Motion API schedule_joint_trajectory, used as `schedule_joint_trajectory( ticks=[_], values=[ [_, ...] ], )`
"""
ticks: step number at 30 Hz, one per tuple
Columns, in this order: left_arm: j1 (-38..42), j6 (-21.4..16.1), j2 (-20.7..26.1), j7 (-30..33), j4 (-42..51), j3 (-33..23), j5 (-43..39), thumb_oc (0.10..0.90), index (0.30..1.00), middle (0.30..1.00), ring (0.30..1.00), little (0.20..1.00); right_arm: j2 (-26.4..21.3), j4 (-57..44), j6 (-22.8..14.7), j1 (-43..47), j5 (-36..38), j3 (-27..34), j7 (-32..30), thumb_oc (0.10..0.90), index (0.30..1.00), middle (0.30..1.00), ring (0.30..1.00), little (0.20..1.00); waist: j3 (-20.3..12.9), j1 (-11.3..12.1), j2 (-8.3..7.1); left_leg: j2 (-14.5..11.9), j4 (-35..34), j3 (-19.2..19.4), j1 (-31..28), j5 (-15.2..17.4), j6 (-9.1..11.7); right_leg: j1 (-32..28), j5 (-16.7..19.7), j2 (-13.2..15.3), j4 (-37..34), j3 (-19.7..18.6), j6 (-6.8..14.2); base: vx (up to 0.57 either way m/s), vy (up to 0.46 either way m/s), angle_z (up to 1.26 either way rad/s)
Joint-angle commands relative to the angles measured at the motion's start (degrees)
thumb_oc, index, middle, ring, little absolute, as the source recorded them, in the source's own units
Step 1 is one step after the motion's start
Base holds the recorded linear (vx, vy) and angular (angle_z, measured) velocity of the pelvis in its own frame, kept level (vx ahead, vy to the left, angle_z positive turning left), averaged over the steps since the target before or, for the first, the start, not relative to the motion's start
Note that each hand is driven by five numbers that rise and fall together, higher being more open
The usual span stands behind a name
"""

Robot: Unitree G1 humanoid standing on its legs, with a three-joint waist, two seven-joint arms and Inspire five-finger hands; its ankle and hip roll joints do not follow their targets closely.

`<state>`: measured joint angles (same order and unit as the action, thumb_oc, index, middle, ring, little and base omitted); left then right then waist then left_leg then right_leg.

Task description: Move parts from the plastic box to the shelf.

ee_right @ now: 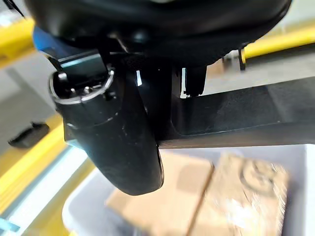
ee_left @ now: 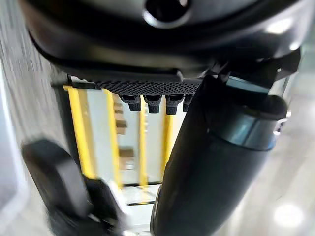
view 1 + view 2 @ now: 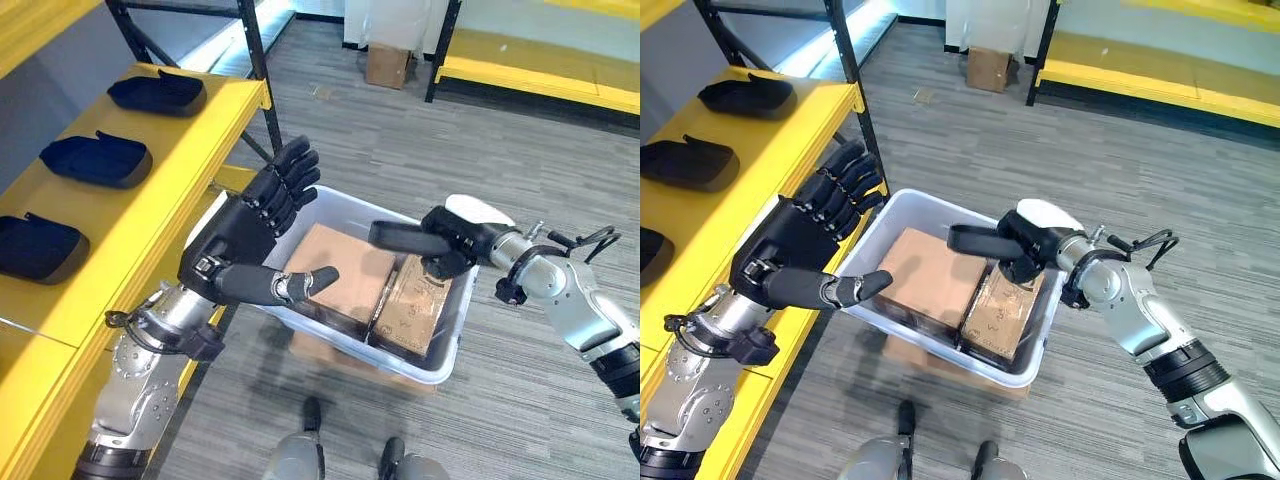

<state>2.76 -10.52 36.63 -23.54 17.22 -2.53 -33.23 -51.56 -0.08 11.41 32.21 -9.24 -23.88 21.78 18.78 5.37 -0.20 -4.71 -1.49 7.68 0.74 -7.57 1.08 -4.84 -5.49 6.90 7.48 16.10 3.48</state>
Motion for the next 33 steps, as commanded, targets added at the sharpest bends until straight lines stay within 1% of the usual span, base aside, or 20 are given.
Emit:
schedule_joint_trajectory(
  ticks=[1,2,4,6,8,9,11,14,15,17,18,19,22,23,26,30,33],
  values=[
    [-0.21,-11.85,3.04,4.84,-0.7,-3.04,11.09,0.9,1.0,1.0,1.0,1.0,-1.0,-6.21,0.66,5.09,5.68,0.72,3.72,0.4,0.3,0.3,0.3,0.3,-7.81,-0.15,-1.13,-6.97,-3.18,-0.24,-0.18,-1.05,6.4,0.4,0.85,2.33,0.98,2.11,1.72,0.05,0.001,-0.07],
    [0.01,-13.94,4.68,6.07,-1.1,-3.66,14.52,0.9,1.0,1.0,1.0,1.0,-1.56,-7.56,1.85,4.97,6.83,0.54,5.02,0.4,0.3,0.3,0.3,0.3,-8.28,-0.41,-1.21,-7.22,-3.34,0.12,-0.51,-0.99,6.58,0.12,1.14,2.5,0.35,2.23,1.94,0.05,0.007,-0.09],
    [0.41,-16.6,7.26,7.68,-1.82,-4.68,19.22,0.9,1.0,1.0,1.0,1.0,-2.2,-9.14,3.26,4.74,7.99,0.56,6.76,0.4,0.3,0.3,0.3,0.3,-8.96,-0.83,-1.31,-7.42,-3.41,0.81,-1.24,-0.75,6.79,-0.43,1.79,2.75,-0.74,2.17,2.31,0.05,0.013,-0.16],
    [1.16,-17.46,9.82,8.76,-2.48,-5.06,21.25,0.9,1.0,1.0,1.0,1.0,-2.55,-10.17,3.33,4.9,7.96,0.34,7.39,0.4,0.3,0.3,0.3,0.3,-9.56,-1.32,-1.31,-7.44,-3.51,1.61,-2.03,-0.39,6.89,-0.88,2.61,3.09,-2.02,2.16,2.83,0.04,0.018,-0.17],
    [1.93,-17.84,11.16,7.69,-2.85,-4.91,21.53,0.9,1.0,1.0,1.0,1.0,-2.47,-10.35,3.67,5.18,8.58,0.15,7.9,0.4,0.3,0.3,0.3,0.3,-9.92,-1.62,-1.29,-7.45,-3.51,2.24,-2.66,0.0,6.95,-1.28,3.47,3.25,-3.28,2.07,3.27,0.03,0.01,-0.1],
    [2.49,-18.85,11.95,7.01,-3.08,-4.5,23.81,0.9,1.0,1.0,1.0,1.0,-2.01,-10.48,3.32,5.62,7.45,-0.11,7.79,0.4,0.3,0.3,0.3,0.3,-10.27,-1.87,-1.28,-7.53,-3.51,2.69,-3.05,0.24,7.11,-1.45,4.43,3.53,-4.42,2.11,3.77,0.02,0.004,-0.06],
    [2.91,-18.64,12.86,6.84,-3.17,-3.76,25.24,0.9,1.0,1.0,1.0,1.0,-1.94,-10.31,3.48,6.42,7.67,-0.5,8.33,0.4,0.3,0.3,0.3,0.3,-10.66,-2.19,-1.19,-7.56,-3.51,3.17,-3.56,0.66,7.17,-1.64,5.06,3.65,-5.56,1.97,4.09,0.02,0.008,-0.09],
    [3.76,-14.93,13.9,3.4,-3.26,-2.09,25.31,0.9,1.0,1.0,1.0,1.0,-1.64,-10.7,3.82,8.09,7.29,-1.12,9.32,0.4,0.3,0.3,0.3,0.3,-11.24,-2.76,-0.99,-7.7,-3.51,4.12,-4.22,1.24,7.35,-1.75,5.82,3.75,-6.72,1.68,4.57,0.01,0.02,-0.15],
    [4.1,-12.96,14.14,0.71,-3.2,-1.34,24.09,0.9,1.0,1.0,1.0,1.0,-1.64,-11.06,3.72,8.58,6.79,-1.22,9.83,0.4,0.3,0.3,0.3,0.3,-11.44,-3.02,-0.84,-7.69,-3.51,4.46,-4.49,1.42,7.33,-1.87,5.99,3.78,-7.04,1.54,4.66,0.02,0.025,-0.17],
    [4.03,-12.09,14.11,-1.08,-3.12,-1.02,23.36,0.9,1.0,1.0,1.0,1.0,-1.55,-11.2,3.77,8.81,6.54,-1.19,10.01,0.4,0.3,0.3,0.3,0.3,-11.6,-3.11,-0.76,-7.64,-3.51,4.63,-4.64,1.54,7.29,-1.98,6.11,3.75,-7.29,1.37,4.71,0.02,0.024,-0.12],
    [3.93,-9.46,14.38,-4.42,-3.02,-0.44,21.12,0.9,1.0,1.0,1.0,1.0,-1.62,-11.64,3.18,9.13,5.36,-1.17,9.73,0.4,0.3,0.3,0.3,0.3,-11.77,-3.25,-0.59,-7.59,-3.51,4.82,-4.82,1.69,7.24,-2.01,6.35,3.76,-7.58,1.22,4.82,0.01,0.028,-0.09],
    [4.05,-8.0,14.54,-5.74,-2.94,0.09,20.09,0.9,1.0,1.0,1.0,1.0,-1.46,-11.6,3.23,9.45,5.3,-1.32,9.67,0.4,0.3,0.3,0.3,0.3,-11.83,-3.33,-0.51,-7.56,-3.51,4.94,-4.96,1.79,7.15,-2.04,6.44,3.77,-7.71,1.13,4.86,0.01,0.032,-0.1],
    [4.19,-5.33,15.27,-10.02,-3.02,2.44,18.2,0.9,1.0,1.0,1.0,1.0,-0.66,-11.47,3.91,11.32,5.26,-2.4,9.34,0.4,0.3,0.3,0.3,0.3,-12.14,-3.49,-0.23,-7.54,-3.51,5.39,-5.36,2.04,7.1,-2.18,6.86,3.82,-8.26,0.96,5.02,0.0,0.017,-0.08],
    [4.22,-5.15,15.48,-10.62,-3.04,2.83,17.71,0.9,1.0,1.0,1.0,1.0,-0.69,-11.4,3.87,11.9,5.25,-2.73,9.18,0.4,0.3,0.3,0.3,0.3,-12.2,-3.5,-0.15,-7.55,-3.51,5.51,-5.45,2.07,7.11,-2.24,6.94,3.8,-8.41,0.89,5.03,0.01,0.014,-0.09],
    [4.45,-2.52,15.54,-12.73,-2.15,4.24,15.64,0.9,1.0,1.0,1.0,1.0,-0.36,-11.63,3.63,13.15,5.1,-3.58,8.59,0.4,0.3,0.3,0.3,0.3,-12.27,-3.53,0.15,-7.56,-3.51,5.84,-5.79,2.22,7.04,-2.44,7.29,3.89,-8.84,0.92,5.16,0.0,0.012,-0.09],
    [4.5,0.18,15.2,-14.86,-1.98,5.44,15.56,0.9,1.0,1.0,1.0,1.0,0.33,-12.03,3.25,14.19,5.66,-4.11,7.5,0.4,0.3,0.3,0.3,0.3,-12.52,-3.64,0.32,-7.52,-3.51,6.07,-6.07,2.47,6.97,-2.67,7.54,3.9,-9.34,0.86,5.23,0.0,0.002,-0.01],
    [5.25,0.96,14.95,-13.8,-2.39,7.22,15.7,0.9,1.0,1.0,1.0,1.0,1.73,-12.26,2.84,15.94,5.75,-5.55,6.47,0.4,0.3,0.3,0.3,0.3,-12.6,-3.81,0.54,-7.6,-3.51,6.5,-6.29,2.54,7.01,-2.66,7.72,4.07,-9.55,0.81,5.29,0.0,0.0,0.0]
  ],
)
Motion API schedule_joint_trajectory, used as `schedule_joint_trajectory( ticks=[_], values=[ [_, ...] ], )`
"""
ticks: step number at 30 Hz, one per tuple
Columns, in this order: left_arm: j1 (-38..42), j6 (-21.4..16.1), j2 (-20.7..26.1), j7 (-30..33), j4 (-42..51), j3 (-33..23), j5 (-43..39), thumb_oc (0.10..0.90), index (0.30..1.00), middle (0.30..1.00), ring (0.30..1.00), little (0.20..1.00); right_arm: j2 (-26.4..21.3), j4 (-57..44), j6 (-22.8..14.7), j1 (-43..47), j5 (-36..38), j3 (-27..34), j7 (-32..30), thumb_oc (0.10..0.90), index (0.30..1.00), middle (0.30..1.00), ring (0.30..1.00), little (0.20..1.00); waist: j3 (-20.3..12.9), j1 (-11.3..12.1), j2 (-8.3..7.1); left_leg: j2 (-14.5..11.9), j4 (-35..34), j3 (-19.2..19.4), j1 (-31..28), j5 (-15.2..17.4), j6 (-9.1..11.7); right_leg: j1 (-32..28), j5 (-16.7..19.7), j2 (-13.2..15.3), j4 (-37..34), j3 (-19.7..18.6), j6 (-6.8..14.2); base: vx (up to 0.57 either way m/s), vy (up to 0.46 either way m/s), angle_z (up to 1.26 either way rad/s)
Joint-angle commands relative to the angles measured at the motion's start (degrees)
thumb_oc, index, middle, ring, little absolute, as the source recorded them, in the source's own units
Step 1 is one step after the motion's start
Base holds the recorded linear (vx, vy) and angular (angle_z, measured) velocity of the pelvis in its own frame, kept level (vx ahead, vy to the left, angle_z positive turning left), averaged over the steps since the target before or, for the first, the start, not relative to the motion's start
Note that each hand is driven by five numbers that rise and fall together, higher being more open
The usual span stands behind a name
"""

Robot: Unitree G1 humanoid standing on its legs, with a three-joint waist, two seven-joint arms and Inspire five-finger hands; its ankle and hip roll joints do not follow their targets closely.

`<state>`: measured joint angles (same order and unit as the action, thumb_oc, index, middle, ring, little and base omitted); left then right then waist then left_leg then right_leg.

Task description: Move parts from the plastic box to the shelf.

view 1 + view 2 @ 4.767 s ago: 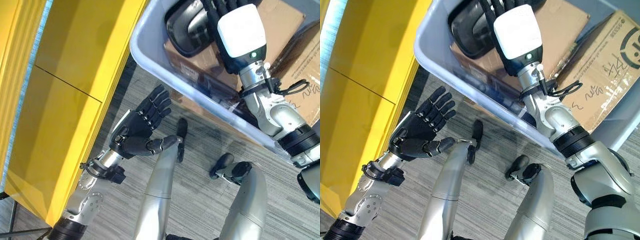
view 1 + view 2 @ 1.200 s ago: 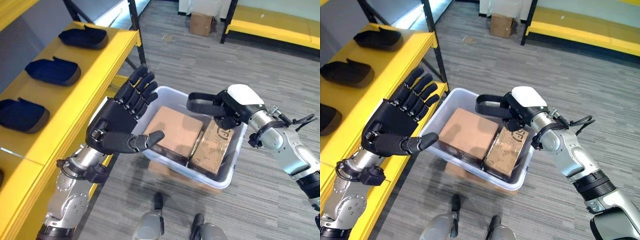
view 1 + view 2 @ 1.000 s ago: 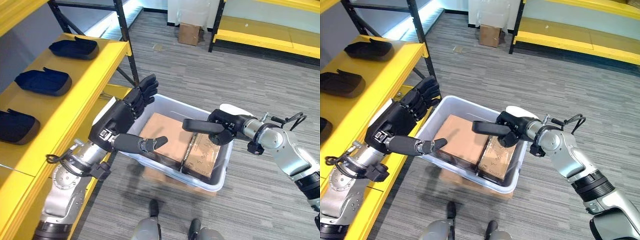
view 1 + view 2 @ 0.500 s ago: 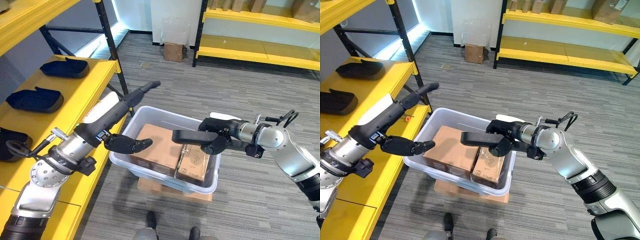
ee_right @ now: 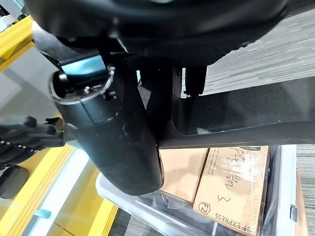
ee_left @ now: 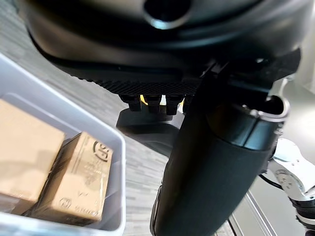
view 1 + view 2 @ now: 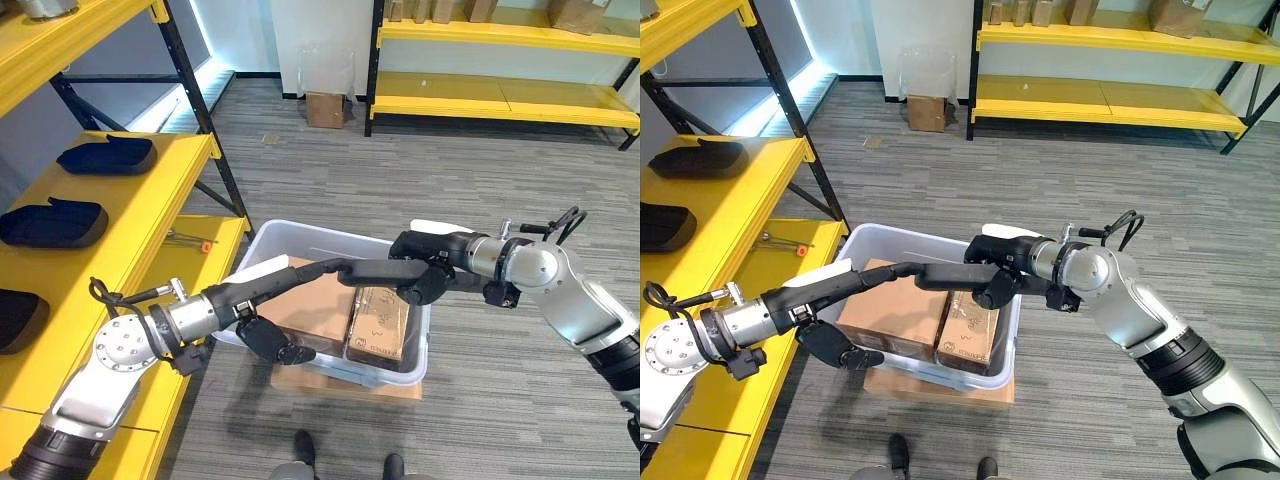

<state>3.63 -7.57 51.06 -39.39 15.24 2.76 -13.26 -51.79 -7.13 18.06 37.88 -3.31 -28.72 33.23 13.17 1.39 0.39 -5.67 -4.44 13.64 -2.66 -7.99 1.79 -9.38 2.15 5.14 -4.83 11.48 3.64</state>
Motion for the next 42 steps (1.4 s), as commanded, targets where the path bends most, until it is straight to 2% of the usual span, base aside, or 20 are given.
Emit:
schedule_joint_trajectory(
  ticks=[1,9,13,15,20,23,25,26,28,33,38,42],
  values=[
    [4.59,-1.95,0.43,2.17,-0.5,2.11,-4.14,0.9,1.0,1.0,1.0,1.0,2.39,-5.1,-3.88,10.48,-0.32,-0.9,-4.94,0.4,0.3,0.3,0.3,0.3,-6.99,0.17,-0.01,-6.63,-0.56,0.57,-2.9,2.98,6.28,1.87,0.08,5.83,2.7,5.39,5.12,0.0,0.01,-0.03],
    [7.12,-0.7,-2.39,4.13,-1.19,4.04,-3.14,0.9,1.0,1.0,1.0,1.0,9.7,-4.74,-5.31,8.89,-4.26,-4.38,-4.14,0.4,0.3,0.3,0.3,0.3,-6.89,0.36,0.33,-6.65,-0.56,0.51,-3.23,3.3,6.15,1.64,0.28,5.92,2.15,5.17,5.04,0.0,0.0,0.0],
    [6.54,-2.38,-3.77,6.25,-1.46,3.91,-1.6,0.9,1.0,1.0,1.0,1.0,11.12,-4.91,-5.86,7.3,-5.21,-4.76,-3.57,0.4,0.3,0.3,0.3,0.3,-6.79,0.47,0.28,-6.77,-0.56,0.49,-3.33,3.38,6.18,1.64,0.22,5.91,2.15,5.17,5.01,0.0,0.0,0.0],
    [6.56,-3.87,-4.51,8.15,-1.97,3.57,-0.44,0.9,1.0,1.0,1.0,1.0,12.04,-5.03,-4.85,6.54,-6.3,-4.7,-3.13,0.4,0.3,0.3,0.3,0.3,-6.83,0.52,0.16,-6.78,-0.56,0.42,-3.4,3.46,6.09,1.55,0.17,5.89,2.11,5.13,4.94,0.0,0.0,0.0],
    [4.7,-4.29,-6.2,15.0,-2.34,0.26,0.88,0.9,1.0,1.0,1.0,1.0,12.32,-2.95,-3.62,3.86,-8.37,-3.42,-5.29,0.4,0.3,0.3,0.3,0.3,-6.94,1.01,-0.18,-6.86,-0.56,0.12,-3.39,3.53,6.19,1.32,0.18,6.03,1.85,5.51,4.93,0.0,0.0,0.0],
    [2.57,-5.11,-7.46,17.31,-3.45,-3.28,1.96,0.9,1.0,1.0,1.0,1.0,11.91,-1.03,-4.59,2.44,-8.25,-1.48,-5.95,0.4,0.3,0.3,0.3,0.3,-6.93,1.44,-0.56,-6.82,-0.56,-0.3,-3.25,3.55,6.24,1.31,0.22,6.02,1.78,5.7,4.93,0.0,-0.01,0.0],
    [1.1,-6.57,-8.37,17.58,-4.07,-4.83,2.74,0.9,1.0,1.0,1.0,1.0,11.63,-1.04,-5.07,1.84,-7.77,-0.33,-5.72,0.4,0.3,0.3,0.3,0.3,-6.91,1.64,-0.88,-6.85,-0.56,-0.43,-3.17,3.56,6.29,1.3,0.23,5.97,1.71,5.86,4.86,-0.02,-0.045,0.01],
    [-0.11,-8.62,-9.36,17.84,-4.09,-5.75,3.66,0.9,1.0,1.0,1.0,1.0,11.2,-1.7,-5.76,1.14,-7.31,0.78,-5.55,0.4,0.3,0.3,0.3,0.3,-6.8,1.75,-1.11,-6.96,-0.56,-0.52,-3.15,3.61,6.3,1.25,0.24,5.9,1.61,6.06,4.76,-0.02,-0.052,0.01],
    [-0.88,-9.13,-11.06,19.14,-3.67,-6.42,4.97,0.9,1.0,1.0,1.0,1.0,11.18,-2.77,-5.91,0.26,-6.83,2.1,-5.23,0.4,0.3,0.3,0.3,0.3,-6.84,1.85,-1.37,-7.03,-0.56,-0.69,-3.23,3.75,6.29,1.01,0.27,5.82,1.4,6.31,4.71,0.0,-0.02,0.01],
    [-0.42,-8.73,-11.97,18.62,-3.84,-6.08,6.17,0.9,1.0,1.0,1.0,1.0,11.81,-3.19,-5.71,-0.06,-6.97,2.56,-5.59,0.4,0.3,0.3,0.3,0.3,-7.15,1.8,-1.58,-7.14,-0.56,-0.89,-3.19,3.83,6.33,0.99,0.31,5.77,1.28,6.28,4.73,0.0,-0.002,0.01],
    [-0.2,-7.27,-12.0,16.25,-3.66,-4.75,5.82,0.9,1.0,1.0,1.0,1.0,12.13,-3.43,-7.15,-0.18,-7.25,2.97,-5.48,0.4,0.3,0.3,0.3,0.3,-7.02,1.59,-1.42,-7.14,-0.56,-0.67,-3.35,4.01,6.27,1.02,0.33,5.73,1.19,5.98,4.73,0.0,0.0,0.0],
    [1.06,-6.79,-12.17,15.14,-3.81,-2.77,6.62,0.9,1.0,1.0,1.0,1.0,14.5,-2.84,-8.87,0.83,-7.06,1.51,-6.56,0.4,0.3,0.3,0.3,0.3,-7.06,1.56,-1.18,-7.1,-0.56,-0.66,-3.51,4.18,6.16,0.99,0.37,5.68,1.08,5.64,4.71,0.0,0.0,0.0]
  ],
)
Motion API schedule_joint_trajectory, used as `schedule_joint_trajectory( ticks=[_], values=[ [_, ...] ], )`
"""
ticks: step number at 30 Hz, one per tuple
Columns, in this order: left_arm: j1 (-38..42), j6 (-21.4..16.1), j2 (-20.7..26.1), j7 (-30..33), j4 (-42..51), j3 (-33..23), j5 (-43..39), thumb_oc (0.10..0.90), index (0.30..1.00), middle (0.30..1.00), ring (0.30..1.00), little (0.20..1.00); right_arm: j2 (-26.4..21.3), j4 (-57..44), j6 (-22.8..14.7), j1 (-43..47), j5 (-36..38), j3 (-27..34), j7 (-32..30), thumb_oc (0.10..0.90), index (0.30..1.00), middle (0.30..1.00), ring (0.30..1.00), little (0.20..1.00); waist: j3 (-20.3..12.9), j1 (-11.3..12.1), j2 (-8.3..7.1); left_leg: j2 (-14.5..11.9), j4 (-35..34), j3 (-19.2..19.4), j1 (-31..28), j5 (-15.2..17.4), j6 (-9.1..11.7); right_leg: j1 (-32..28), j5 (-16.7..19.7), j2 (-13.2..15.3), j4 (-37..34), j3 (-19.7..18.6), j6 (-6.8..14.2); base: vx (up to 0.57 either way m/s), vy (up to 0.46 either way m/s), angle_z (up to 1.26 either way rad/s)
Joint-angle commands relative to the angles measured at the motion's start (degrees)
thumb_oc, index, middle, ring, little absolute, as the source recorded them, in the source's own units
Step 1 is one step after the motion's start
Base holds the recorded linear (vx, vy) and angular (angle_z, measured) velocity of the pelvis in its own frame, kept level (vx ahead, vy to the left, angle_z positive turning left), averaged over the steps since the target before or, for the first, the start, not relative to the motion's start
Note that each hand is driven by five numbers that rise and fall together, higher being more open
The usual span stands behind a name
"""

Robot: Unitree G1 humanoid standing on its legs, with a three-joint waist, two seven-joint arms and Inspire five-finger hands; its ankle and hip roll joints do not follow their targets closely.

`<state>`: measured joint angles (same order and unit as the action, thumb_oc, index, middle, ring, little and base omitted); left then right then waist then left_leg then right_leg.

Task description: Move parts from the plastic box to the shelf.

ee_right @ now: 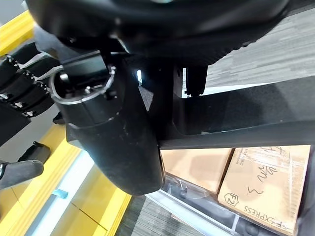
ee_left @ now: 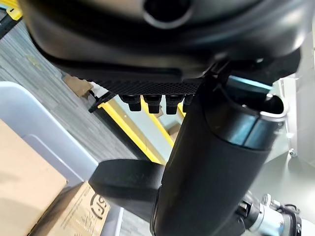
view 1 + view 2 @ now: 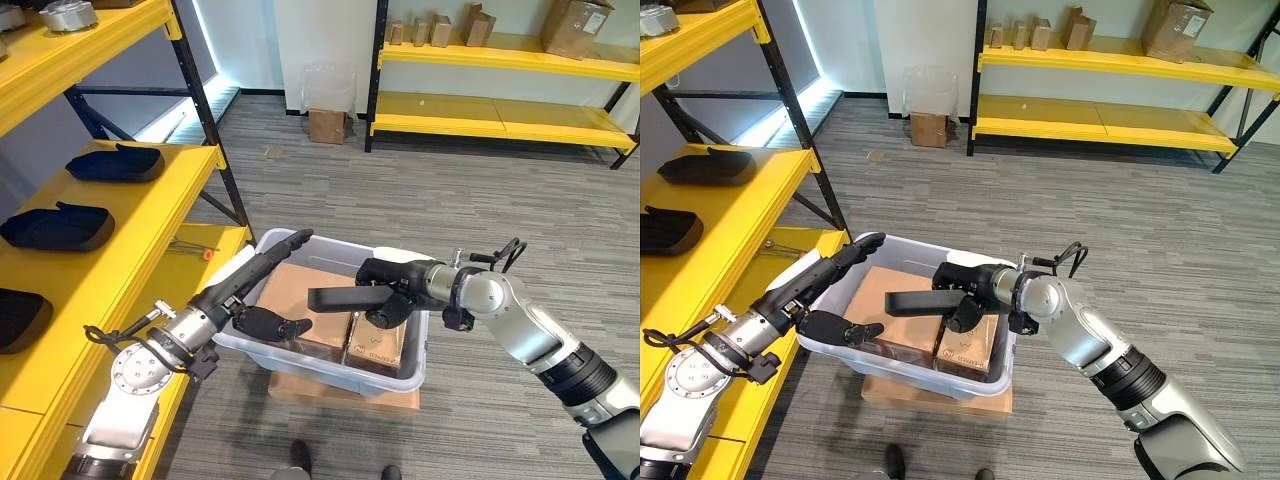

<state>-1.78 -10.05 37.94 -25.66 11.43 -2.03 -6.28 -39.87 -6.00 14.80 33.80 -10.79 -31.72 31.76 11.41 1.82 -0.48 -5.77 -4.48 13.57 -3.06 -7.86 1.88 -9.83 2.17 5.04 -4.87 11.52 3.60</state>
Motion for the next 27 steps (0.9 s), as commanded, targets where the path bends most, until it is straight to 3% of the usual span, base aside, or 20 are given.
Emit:
schedule_joint_trajectory(
  ticks=[1,19,27],
  values=[
    [6.95,-4.27,0.78,1.27,-0.12,2.5,-0.39,0.9,1.0,1.0,1.0,1.0,3.06,-4.08,-5.85,5.14,0.48,4.14,-5.12,0.4,0.3,0.3,0.3,0.3,-5.35,1.07,-0.25,-7.03,-0.52,-0.55,-3.11,4.03,6.1,1.47,0.33,5.77,1.16,5.59,4.74,0.0,0.0,0.0],
    [12.3,0.44,-1.25,0.13,-0.66,9.78,0.25,0.9,1.0,1.0,1.0,1.0,8.81,-3.92,-8.99,5.78,-0.67,-0.12,-8.68,0.4,0.3,0.3,0.3,0.3,-5.64,0.44,0.52,-7.12,-0.52,-0.1,-3.56,4.39,5.96,1.44,0.42,5.98,0.95,4.91,4.8,0.0,0.0,0.0],
    [11.72,1.06,-1.16,0.38,-0.91,10.01,-0.38,0.9,1.0,1.0,1.0,1.0,8.62,-4.56,-11.05,4.63,-0.26,0.11,-9.77,0.4,0.3,0.3,0.3,0.3,-5.35,0.12,0.8,-7.15,-0.52,0.3,-3.77,4.46,5.91,1.71,0.24,6.02,1.31,4.53,4.74,0.0,0.0,0.0]
  ],
)
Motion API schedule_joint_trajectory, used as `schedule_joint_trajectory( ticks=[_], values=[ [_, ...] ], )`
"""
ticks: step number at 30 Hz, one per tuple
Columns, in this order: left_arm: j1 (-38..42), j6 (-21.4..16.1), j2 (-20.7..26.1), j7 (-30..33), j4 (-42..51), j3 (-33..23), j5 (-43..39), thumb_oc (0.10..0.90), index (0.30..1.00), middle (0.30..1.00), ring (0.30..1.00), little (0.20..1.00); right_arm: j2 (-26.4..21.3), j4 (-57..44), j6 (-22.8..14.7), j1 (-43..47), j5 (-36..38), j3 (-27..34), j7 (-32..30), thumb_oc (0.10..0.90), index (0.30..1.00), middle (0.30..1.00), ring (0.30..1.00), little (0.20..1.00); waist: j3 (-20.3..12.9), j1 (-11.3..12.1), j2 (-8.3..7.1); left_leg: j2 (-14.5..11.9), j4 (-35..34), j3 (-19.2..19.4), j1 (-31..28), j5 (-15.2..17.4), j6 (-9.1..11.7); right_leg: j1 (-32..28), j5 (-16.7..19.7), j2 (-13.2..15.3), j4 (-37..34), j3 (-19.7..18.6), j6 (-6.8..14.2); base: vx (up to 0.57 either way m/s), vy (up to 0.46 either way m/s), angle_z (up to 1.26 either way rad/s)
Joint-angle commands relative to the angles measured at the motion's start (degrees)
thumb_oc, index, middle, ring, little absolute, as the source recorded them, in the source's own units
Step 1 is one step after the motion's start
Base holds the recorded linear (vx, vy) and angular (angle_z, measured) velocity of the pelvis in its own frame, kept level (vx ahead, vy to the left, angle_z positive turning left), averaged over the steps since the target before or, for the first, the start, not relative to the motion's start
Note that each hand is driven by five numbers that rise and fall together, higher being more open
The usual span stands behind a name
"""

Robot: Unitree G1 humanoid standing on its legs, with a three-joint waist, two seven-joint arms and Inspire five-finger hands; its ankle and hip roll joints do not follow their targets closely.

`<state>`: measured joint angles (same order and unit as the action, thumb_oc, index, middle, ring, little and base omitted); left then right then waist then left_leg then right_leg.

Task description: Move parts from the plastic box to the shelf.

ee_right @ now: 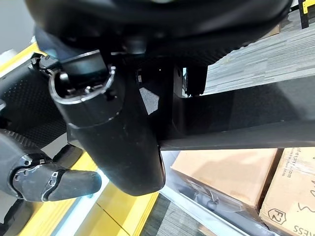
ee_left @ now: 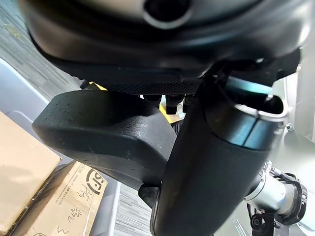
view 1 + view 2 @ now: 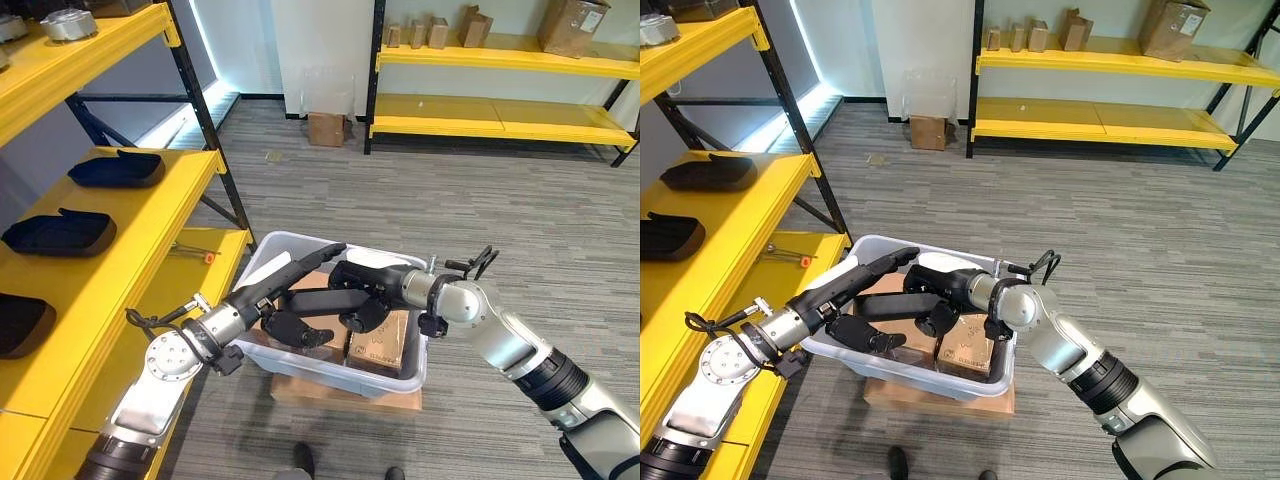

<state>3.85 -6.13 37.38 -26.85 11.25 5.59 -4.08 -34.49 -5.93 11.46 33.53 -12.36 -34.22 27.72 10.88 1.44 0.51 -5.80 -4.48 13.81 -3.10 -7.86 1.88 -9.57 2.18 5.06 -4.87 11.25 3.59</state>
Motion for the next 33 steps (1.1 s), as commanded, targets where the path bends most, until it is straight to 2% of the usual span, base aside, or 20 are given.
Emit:
schedule_joint_trajectory(
  ticks=[1,9,11,16,22,33],
  values=[
    [6.25,-2.6,-0.54,1.64,-0.98,2.67,-2.95,0.9,1.0,1.0,1.0,1.0,3.4,-4.69,-7.91,4.9,1.13,2.44,-6.11,0.4,0.3,0.3,0.3,0.3,-4.8,0.42,-0.17,-7.13,-0.52,0.15,-3.77,4.5,5.9,1.47,0.22,6.03,1.34,4.76,4.77,0.0,0.0,0.0],
    [5.51,-2.28,-1.15,1.28,-0.8,2.86,-5.71,0.9,1.0,1.0,1.0,1.0,3.43,-5.49,-8.09,3.79,0.97,2.4,-7.62,0.4,0.3,0.3,0.3,0.3,-4.66,0.25,-0.09,-7.16,-0.52,0.44,-3.88,4.52,5.85,1.62,0.27,6.06,1.44,4.55,4.73,0.0,0.0,0.0],
    [4.61,0.72,-1.6,2.34,-0.88,2.72,-6.16,0.9,1.0,1.0,1.0,1.0,3.02,-4.45,-9.55,3.36,0.61,2.95,-8.95,0.4,0.3,0.3,0.3,0.3,-4.59,0.21,-0.02,-7.16,-0.52,0.52,-3.94,4.51,5.85,1.65,0.43,6.05,1.32,4.47,4.77,0.0,0.0,0.0],
    [3.55,6.22,-2.81,8.24,-4.98,3.79,-2.51,0.9,1.0,1.0,1.0,1.0,3.78,-4.01,-10.08,3.73,-0.02,2.62,-9.73,0.4,0.3,0.3,0.3,0.3,-4.45,0.18,-0.02,-7.15,-0.52,0.52,-4.02,4.47,5.9,1.8,0.41,5.89,1.39,4.2,4.6,0.0,-0.003,-0.02],
    [3.4,5.43,-4.43,8.5,-6.78,4.75,-2.23,0.9,1.0,1.0,1.0,1.0,5.07,-3.97,-8.58,4.17,-0.84,2.44,-10.1,0.4,0.3,0.3,0.3,0.3,-4.43,0.36,-0.18,-7.14,-0.52,0.47,-4.16,4.6,5.86,1.72,0.36,5.85,1.4,4.23,4.5,0.0,-0.004,-0.01],
    [5.22,8.31,-5.11,6.68,-6.73,7.8,-1.54,0.9,1.0,1.0,1.0,1.0,5.84,-3.48,-6.56,6.81,-1.21,2.09,-10.33,0.4,0.3,0.3,0.3,0.3,-4.53,0.1,-0.29,-7.22,-0.52,0.74,-4.3,4.6,5.92,1.7,0.4,5.73,1.25,4.11,4.38,0.0,0.0,0.0]
  ],
)
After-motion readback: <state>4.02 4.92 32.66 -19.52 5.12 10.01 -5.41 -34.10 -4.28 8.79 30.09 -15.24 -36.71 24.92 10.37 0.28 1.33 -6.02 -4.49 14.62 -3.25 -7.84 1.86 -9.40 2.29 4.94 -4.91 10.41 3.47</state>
